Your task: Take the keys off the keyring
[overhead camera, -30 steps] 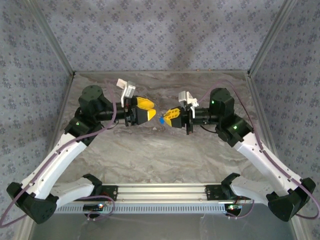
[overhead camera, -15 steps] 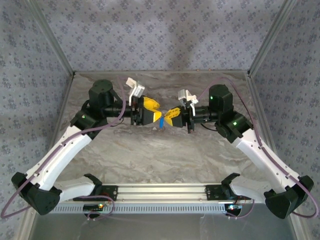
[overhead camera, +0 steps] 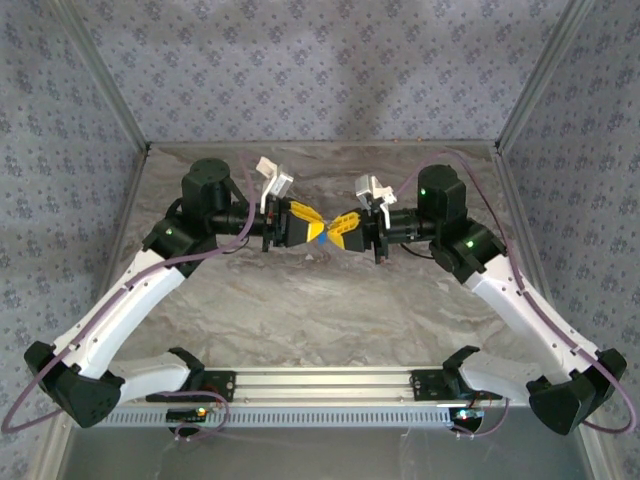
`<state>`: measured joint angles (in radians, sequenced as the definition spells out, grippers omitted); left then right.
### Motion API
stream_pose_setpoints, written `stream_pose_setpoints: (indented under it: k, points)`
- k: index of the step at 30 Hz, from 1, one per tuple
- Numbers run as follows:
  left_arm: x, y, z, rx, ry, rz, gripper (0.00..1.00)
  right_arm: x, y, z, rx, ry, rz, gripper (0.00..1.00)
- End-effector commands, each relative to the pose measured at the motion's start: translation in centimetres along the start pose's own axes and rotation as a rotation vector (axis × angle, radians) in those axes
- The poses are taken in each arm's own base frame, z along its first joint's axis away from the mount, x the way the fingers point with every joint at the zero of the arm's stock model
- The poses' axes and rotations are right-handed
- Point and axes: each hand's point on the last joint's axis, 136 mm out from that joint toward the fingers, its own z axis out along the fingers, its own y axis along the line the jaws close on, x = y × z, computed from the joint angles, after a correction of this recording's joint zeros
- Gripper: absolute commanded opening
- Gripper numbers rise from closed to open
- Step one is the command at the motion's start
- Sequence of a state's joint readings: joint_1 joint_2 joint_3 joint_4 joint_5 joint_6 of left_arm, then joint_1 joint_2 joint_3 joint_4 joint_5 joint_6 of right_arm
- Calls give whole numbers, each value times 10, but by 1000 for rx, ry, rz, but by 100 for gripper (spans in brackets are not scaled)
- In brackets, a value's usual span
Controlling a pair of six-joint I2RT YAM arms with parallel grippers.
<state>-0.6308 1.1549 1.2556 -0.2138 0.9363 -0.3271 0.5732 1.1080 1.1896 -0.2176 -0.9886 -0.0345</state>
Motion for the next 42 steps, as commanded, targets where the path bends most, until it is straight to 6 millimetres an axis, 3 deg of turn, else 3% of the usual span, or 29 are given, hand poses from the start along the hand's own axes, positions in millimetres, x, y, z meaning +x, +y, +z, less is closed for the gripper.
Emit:
stream_pose_setpoints:
  k: [1,5,15,23,24,25,28,35,38,39,42]
  points:
    - [-8,-13,-1,40,-7,40,16,-12,6,-4,-19,-17,-22,0]
    - [-11,-15,-1,48,-24,41,0,-13,5,-4,-9,-19,-26,0]
    - [-35,-7,-13,4,-245,-21,0,-2,1,-7,123,-85,-135,0]
    - [-31,0,-14,-27,-256,-62,0,-5,2,-8,162,-112,-175,0]
    - [-29,2,-14,-44,-249,-62,5,-6,1,-8,162,-106,-173,0]
    - [-27,4,-15,-60,-243,-61,19,-5,2,-8,159,-95,-169,0]
    - [-25,5,-19,-86,-237,-40,30,-4,2,-7,144,-61,-152,0]
    - [-25,2,-24,-96,-201,-4,45,-6,3,-2,91,-17,-116,0]
    - [-26,-2,-20,-63,-169,1,48,-1,2,2,67,4,-88,0]
    - [-27,-4,-20,-56,-164,4,49,-11,5,1,62,-6,-103,0]
    - [-29,-6,-18,-39,-147,10,50,-11,5,2,51,-1,-95,0]
